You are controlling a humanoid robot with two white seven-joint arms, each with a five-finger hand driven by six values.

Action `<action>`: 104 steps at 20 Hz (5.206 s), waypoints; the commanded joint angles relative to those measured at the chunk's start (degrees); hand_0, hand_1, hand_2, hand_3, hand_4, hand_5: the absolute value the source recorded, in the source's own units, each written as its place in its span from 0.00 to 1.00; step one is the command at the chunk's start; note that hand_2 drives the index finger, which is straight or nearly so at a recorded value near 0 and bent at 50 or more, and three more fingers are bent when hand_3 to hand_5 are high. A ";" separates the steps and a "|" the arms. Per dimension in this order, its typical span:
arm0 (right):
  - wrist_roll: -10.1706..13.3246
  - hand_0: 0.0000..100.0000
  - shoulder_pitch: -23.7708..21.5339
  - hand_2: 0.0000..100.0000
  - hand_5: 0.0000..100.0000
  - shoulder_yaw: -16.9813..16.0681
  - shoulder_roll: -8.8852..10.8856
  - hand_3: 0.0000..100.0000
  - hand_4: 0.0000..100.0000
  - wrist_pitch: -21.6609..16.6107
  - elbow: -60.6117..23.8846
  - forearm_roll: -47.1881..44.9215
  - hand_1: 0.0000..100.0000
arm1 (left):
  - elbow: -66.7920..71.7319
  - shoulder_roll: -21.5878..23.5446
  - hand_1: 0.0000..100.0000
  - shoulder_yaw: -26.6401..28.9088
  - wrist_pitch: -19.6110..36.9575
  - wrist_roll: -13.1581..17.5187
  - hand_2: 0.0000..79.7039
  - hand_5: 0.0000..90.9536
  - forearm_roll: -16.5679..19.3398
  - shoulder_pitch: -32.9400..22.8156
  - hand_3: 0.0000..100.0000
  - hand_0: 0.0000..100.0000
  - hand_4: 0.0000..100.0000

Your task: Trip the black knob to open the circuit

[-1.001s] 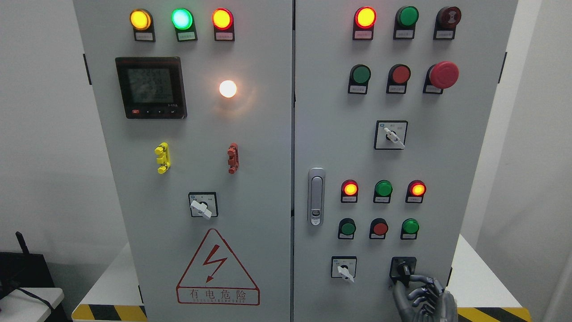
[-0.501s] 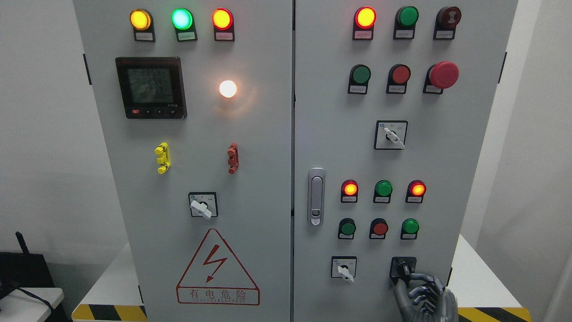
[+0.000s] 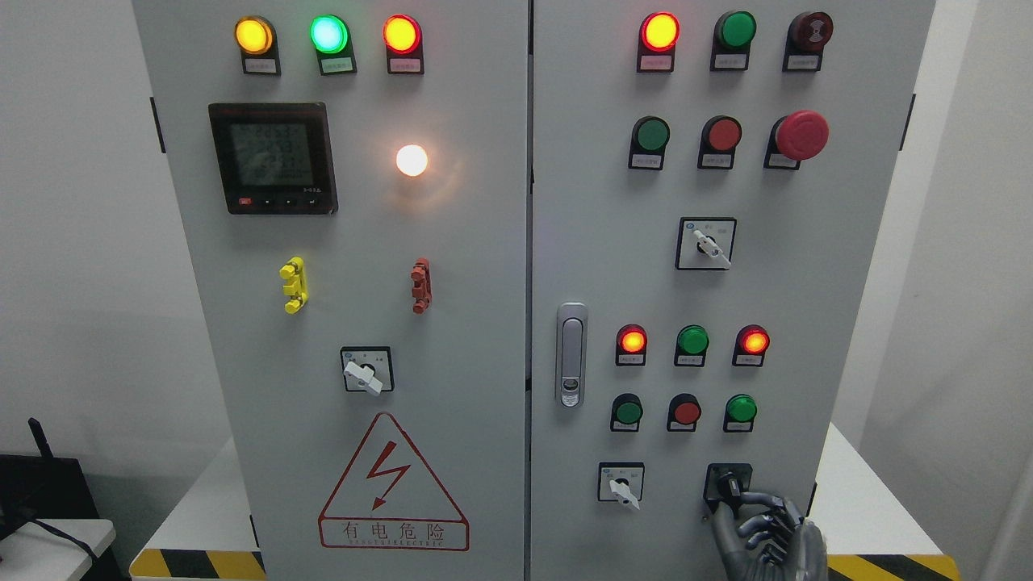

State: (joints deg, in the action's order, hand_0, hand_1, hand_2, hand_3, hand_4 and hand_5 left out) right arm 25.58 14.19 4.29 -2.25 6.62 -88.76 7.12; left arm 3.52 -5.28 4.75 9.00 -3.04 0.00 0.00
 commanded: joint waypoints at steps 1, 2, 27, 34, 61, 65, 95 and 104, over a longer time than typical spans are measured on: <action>-0.01 0.50 -0.04 0.48 0.96 -0.07 -0.04 0.82 0.87 0.05 -0.01 0.00 0.83 | 0.00 0.01 0.39 0.00 -0.03 -0.03 0.00 0.00 1.93 0.44 0.00 0.12 0.00; -0.01 0.52 -0.04 0.48 0.96 -0.07 -0.04 0.82 0.87 0.05 -0.01 0.00 0.83 | 0.00 -0.08 0.39 0.00 -0.03 -0.03 0.00 0.00 1.93 0.44 0.00 0.12 0.00; -0.01 0.58 -0.04 0.52 0.96 -0.07 -0.04 0.84 0.88 -0.21 -0.01 0.00 0.82 | 0.00 0.01 0.39 0.00 -0.03 -0.03 0.00 0.00 1.93 0.44 0.00 0.12 0.00; -0.01 0.58 -0.04 0.52 0.97 -0.07 -0.04 0.85 0.89 -0.30 -0.09 0.00 0.81 | 0.00 -0.08 0.39 0.00 -0.03 -0.03 0.00 0.00 1.93 0.44 0.00 0.12 0.00; -0.10 0.60 -0.04 0.56 0.97 -0.07 -0.13 0.88 0.90 0.05 -0.01 -0.62 0.80 | 0.00 0.01 0.39 0.00 -0.03 -0.03 0.00 0.00 1.85 0.44 0.00 0.12 0.00; -0.10 0.60 -0.04 0.57 0.97 -0.07 -0.13 0.88 0.90 0.05 -0.01 -0.70 0.80 | 0.00 0.01 0.39 0.00 -0.03 -0.03 0.00 0.00 1.93 0.44 0.00 0.12 0.00; -0.62 0.62 0.05 0.59 0.97 0.11 -0.92 0.91 0.92 -0.03 -0.01 -1.14 0.81 | 0.00 0.01 0.39 0.00 -0.03 -0.03 0.00 0.00 1.85 0.44 0.00 0.12 0.00; -0.71 0.63 0.05 0.60 0.97 0.02 -1.01 0.92 0.93 -0.03 -0.09 -1.14 0.82 | 0.00 0.01 0.39 0.00 -0.03 -0.03 0.00 0.00 1.85 0.44 0.00 0.12 0.00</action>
State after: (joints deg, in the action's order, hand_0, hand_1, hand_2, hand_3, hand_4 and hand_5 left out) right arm 24.94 14.23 4.27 -3.06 6.64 -88.80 5.99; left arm 3.51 -5.31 4.75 9.00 -3.05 0.00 0.00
